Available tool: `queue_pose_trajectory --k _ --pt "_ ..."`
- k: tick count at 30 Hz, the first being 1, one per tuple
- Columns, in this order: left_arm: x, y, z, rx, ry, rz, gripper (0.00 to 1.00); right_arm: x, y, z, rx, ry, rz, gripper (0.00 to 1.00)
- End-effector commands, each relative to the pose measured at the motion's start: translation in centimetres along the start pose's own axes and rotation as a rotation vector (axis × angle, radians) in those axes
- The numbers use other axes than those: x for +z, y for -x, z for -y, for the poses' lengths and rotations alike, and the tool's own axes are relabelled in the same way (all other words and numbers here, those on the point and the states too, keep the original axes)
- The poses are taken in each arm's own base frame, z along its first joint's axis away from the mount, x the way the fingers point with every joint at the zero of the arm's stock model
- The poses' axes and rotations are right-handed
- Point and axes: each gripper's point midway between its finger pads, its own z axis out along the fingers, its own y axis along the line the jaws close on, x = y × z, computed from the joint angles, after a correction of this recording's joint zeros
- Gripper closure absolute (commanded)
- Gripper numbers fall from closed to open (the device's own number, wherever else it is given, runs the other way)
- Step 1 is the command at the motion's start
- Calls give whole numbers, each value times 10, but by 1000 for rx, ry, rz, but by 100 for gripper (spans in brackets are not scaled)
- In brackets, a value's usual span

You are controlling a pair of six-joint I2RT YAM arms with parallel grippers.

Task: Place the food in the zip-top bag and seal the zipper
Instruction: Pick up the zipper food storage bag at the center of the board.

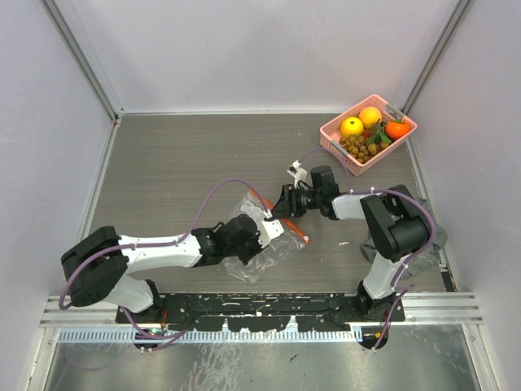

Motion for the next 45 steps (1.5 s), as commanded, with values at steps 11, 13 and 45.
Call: queue_pose_trajectory --k 11,13,45 --pt "-2 25 -9 -3 54 108 100 -12 -21 -39 -69 151 -42 53" --pt "-2 24 -9 -5 59 112 100 -11 -26 -37 -62 151 -48 55" --pt "-165 90 -82 -791 489 488 30 -97 98 -135 -586 -470 249 100"
